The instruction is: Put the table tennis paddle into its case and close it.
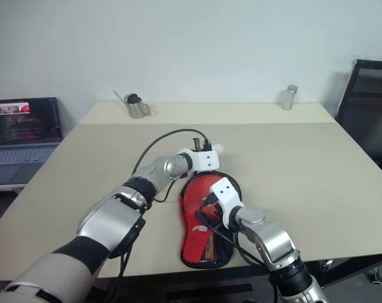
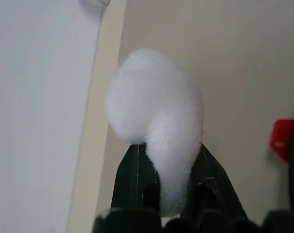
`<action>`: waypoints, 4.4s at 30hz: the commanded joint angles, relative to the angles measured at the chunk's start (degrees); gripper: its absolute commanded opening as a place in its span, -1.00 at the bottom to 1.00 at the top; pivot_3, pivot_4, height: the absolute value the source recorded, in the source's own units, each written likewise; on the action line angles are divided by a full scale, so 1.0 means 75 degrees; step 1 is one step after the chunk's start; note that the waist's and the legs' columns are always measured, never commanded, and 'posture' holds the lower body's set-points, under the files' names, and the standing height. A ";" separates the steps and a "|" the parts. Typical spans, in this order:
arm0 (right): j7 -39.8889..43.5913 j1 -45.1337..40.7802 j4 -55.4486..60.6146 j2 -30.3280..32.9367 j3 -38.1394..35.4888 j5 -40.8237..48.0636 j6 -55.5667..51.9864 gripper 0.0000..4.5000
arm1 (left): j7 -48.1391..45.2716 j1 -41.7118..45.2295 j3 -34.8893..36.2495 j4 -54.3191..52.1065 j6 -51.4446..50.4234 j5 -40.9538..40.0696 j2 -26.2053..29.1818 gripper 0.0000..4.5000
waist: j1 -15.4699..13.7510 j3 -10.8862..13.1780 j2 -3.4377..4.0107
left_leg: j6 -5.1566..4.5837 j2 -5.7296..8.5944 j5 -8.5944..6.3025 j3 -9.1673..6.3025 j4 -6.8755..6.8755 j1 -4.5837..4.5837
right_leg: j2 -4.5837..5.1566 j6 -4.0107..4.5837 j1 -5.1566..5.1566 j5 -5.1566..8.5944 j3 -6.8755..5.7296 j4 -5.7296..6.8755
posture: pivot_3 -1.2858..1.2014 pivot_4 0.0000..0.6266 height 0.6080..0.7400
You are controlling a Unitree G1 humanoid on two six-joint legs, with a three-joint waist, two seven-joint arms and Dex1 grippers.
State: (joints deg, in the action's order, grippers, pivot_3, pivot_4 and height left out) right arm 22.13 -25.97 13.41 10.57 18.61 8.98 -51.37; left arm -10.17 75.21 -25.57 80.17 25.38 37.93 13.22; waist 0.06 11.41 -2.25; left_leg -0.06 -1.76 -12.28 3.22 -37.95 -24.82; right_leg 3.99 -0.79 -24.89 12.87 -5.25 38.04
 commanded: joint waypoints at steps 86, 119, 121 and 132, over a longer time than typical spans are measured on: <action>0.1443 -0.1126 0.1466 0.1537 -0.2524 0.2104 -0.1207 1.00 | -0.7353 -0.2248 0.3762 -0.3121 -0.0901 -0.5596 0.1888 0.98 | 0.0081 -0.0007 -0.0001 | -0.0001 -0.0002 0.0001 -0.0001 -0.0003 0.0002 | -0.0006 0.0039 -0.0001 -0.0023 0.0000 0.0007 | 0.03 -0.52 1.00; 0.1056 -0.1519 -0.3532 0.0936 -0.2775 0.1498 0.0486 -0.64 | -0.7618 -0.5402 0.4050 -0.9093 -0.5492 -0.7373 0.3675 1.00 | 0.0016 -0.0007 0.0000 | 0.0000 -0.0012 0.0002 0.0002 -0.0003 0.0011 | -0.0001 0.0040 0.0009 -0.0024 0.0015 0.0007 | 0.03 -0.52 1.00; 0.1161 -0.1569 -0.3591 0.0949 -0.2699 0.1459 0.0496 -0.93 | -0.7618 -0.5437 0.4050 -0.9167 -0.5522 -0.7395 0.3716 1.00 | 0.0031 -0.0007 0.0000 | 0.0000 -0.0013 0.0002 0.0002 -0.0001 0.0011 | -0.0002 0.0039 0.0008 -0.0024 0.0015 0.0006 | 0.03 -0.52 1.00; 0.2048 -0.2423 -0.4462 0.0867 -0.1839 0.0867 0.1545 -0.98 | -0.7580 -0.5577 0.4005 -0.9475 -0.5674 -0.7413 0.3756 1.00 | 0.0229 -0.0006 0.0001 | 0.0000 -0.0017 0.0002 0.0005 0.0000 0.0015 | -0.0014 0.0038 0.0007 -0.0022 0.0020 0.0008 | 0.03 -0.52 1.00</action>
State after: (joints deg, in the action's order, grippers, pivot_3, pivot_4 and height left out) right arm 34.94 -41.94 -19.56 17.63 3.54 15.91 -42.67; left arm -66.97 32.93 4.25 11.30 -17.21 -16.79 40.47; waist 1.78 11.37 -2.25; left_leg -0.06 -1.89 -12.27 3.28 -37.95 -24.70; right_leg 3.87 -0.50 -24.86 12.70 -5.08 38.10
